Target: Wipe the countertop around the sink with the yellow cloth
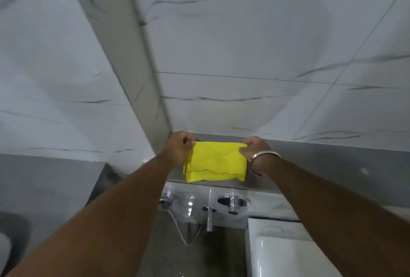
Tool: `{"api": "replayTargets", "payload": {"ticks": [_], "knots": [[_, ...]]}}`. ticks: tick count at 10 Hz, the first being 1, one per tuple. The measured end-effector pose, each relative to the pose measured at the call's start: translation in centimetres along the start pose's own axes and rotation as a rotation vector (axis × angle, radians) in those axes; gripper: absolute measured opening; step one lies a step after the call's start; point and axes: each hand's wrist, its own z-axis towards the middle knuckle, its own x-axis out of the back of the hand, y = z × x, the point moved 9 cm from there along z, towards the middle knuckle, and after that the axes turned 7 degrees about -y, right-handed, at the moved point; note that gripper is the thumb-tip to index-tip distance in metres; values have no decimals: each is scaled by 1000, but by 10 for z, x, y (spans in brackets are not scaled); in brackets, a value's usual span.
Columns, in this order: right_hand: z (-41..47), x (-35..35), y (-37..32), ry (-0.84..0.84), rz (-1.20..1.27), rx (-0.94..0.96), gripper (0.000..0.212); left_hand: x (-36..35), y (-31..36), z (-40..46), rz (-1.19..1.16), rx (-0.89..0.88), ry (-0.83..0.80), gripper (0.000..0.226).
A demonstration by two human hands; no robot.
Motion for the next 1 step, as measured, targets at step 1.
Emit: {"api": "replayTargets", "payload": {"ticks": [1], "knots": [[-3,3,-4,153,-207,41,50,11,2,6,222,27,145,13]]}}
